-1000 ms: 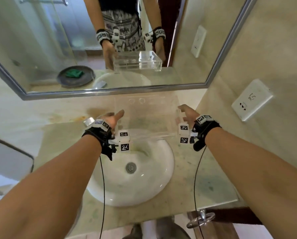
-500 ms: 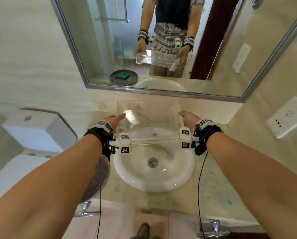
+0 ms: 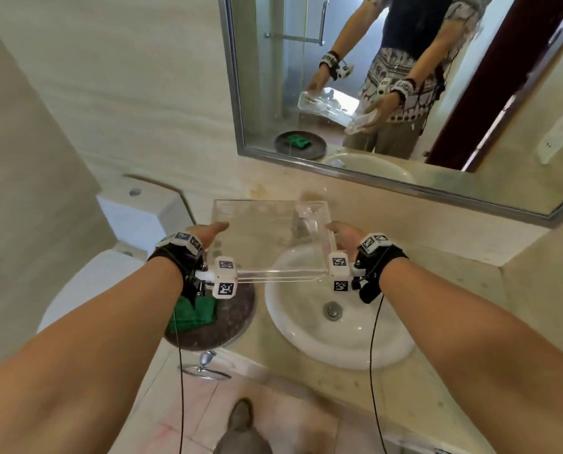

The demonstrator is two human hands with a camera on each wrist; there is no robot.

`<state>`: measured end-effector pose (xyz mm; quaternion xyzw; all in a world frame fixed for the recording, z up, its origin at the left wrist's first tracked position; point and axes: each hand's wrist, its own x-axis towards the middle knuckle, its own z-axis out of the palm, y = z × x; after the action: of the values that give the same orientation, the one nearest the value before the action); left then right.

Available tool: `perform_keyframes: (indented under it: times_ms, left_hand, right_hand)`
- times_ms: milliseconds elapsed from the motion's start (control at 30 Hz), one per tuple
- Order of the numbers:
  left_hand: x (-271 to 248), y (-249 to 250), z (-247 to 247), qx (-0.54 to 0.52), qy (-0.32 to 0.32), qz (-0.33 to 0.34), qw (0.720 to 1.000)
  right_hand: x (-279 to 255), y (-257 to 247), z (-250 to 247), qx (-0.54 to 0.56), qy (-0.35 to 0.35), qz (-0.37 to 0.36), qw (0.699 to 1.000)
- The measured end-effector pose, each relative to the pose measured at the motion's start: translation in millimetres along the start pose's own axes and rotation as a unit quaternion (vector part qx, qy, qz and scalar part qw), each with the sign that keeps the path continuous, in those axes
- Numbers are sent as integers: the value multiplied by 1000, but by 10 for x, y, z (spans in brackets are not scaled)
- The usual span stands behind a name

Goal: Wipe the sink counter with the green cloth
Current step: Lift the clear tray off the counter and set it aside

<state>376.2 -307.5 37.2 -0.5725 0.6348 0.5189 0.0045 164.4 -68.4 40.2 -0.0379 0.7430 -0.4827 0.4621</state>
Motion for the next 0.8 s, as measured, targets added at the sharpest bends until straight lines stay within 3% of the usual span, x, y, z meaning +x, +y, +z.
perform_keyframes:
  times_ms: [233, 333, 367, 500, 800]
  left_hand:
    - [659, -83, -486, 20, -6, -24, 999]
    - [1006, -74, -660, 44, -23, -23, 999]
    - [1128, -71, -717, 53, -33, -25, 998]
    - [1476, -64, -825, 104, -74, -26, 991]
    - [2090, -67, -810, 152, -88, -67, 982]
  right_hand:
    - [855, -184, 683, -16, 35, 25, 999]
    - [1583, -31, 804, -41, 49, 62, 996]
    - [1668, -34, 902, -47, 45, 86, 994]
    - [1615, -186, 1186, -91, 88, 60, 990]
    - [2825, 319, 1210, -107, 118, 147, 976]
